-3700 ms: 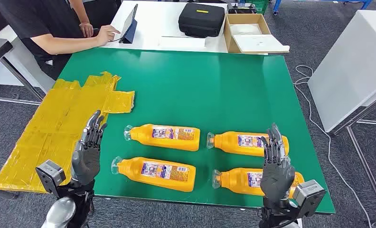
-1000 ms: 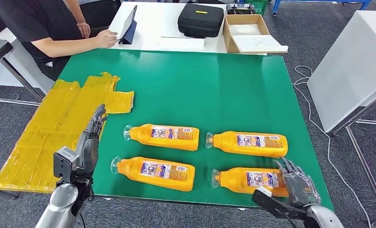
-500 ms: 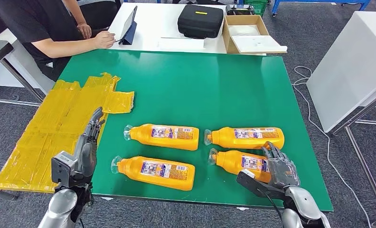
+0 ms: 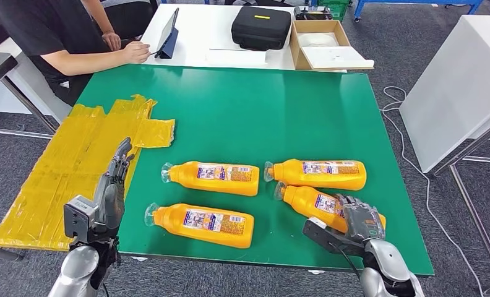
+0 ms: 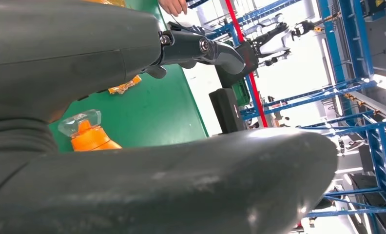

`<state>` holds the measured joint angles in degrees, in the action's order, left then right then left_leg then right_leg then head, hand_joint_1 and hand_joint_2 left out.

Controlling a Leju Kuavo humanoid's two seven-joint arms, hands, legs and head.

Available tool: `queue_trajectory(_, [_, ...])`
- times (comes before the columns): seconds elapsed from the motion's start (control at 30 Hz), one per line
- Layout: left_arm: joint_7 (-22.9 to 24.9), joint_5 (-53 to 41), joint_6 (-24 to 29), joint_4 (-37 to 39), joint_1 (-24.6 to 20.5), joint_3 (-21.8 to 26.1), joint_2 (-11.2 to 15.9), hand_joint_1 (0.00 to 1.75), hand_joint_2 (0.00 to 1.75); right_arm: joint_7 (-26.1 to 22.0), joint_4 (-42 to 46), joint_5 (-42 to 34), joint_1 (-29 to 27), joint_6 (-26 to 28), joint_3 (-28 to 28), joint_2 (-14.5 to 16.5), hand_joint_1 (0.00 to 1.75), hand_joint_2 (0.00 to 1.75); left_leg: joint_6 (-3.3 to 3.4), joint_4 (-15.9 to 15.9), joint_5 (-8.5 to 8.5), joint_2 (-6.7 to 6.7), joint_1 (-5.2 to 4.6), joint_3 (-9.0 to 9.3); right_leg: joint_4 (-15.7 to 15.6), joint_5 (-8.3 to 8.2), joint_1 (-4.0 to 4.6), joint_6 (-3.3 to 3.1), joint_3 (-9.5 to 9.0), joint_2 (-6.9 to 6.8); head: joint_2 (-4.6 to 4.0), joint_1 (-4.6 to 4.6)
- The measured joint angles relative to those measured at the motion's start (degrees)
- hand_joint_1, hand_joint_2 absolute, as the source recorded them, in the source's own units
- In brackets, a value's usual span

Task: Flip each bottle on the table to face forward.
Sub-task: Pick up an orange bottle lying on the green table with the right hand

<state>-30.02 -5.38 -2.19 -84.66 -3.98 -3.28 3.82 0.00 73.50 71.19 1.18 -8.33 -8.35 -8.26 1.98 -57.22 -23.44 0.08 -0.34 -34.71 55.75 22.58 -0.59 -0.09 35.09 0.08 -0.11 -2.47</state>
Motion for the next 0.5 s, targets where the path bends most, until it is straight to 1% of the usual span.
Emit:
queue_trajectory(0.2, [0.6, -0.3, -0.1, -0.1, 0.0, 0.0, -0.3, 0.00, 0.00, 0.0, 0.0, 0.8, 0.0, -0.7, 0.5, 0.7, 1.75, 1.75, 0.00, 0.0, -0.01, 0.00, 0.01, 0.01, 0.0, 0.00, 0.00, 0.00, 0.00, 0.00, 0.00, -0.01])
queue_trajectory(0.5, [1.1, -1.6, -0.4, -0.3, -0.2, 0.4, -1.7, 0.00, 0.00, -0.4, 0.9, 3.5, 0.0, -3.1, 2.0, 2.9, 1.75, 1.75, 0.00, 0.0, -0.01, 0.01, 0.01, 0.08, 0.0, 0.00, 0.02, 0.00, 0.00, 0.01, 0.00, 0.00])
